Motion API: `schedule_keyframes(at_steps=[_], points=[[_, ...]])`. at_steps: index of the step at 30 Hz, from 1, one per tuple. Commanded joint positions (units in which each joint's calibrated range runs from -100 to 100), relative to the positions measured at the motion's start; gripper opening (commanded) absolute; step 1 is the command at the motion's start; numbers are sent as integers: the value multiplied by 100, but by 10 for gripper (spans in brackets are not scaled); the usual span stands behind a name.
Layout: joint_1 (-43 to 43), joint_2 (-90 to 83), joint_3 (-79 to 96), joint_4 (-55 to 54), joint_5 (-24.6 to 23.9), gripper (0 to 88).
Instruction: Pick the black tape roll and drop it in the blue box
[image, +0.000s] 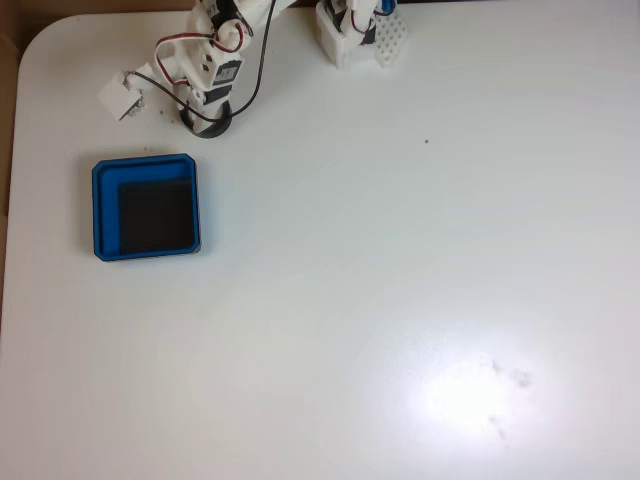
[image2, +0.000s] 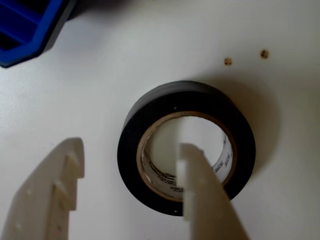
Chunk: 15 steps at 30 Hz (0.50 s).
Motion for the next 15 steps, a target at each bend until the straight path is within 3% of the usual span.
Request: schedule_keyframes(at_steps=[1,15], points=[[65,7,-352,-50,26,172],[309,534,-343,-34,44,172]])
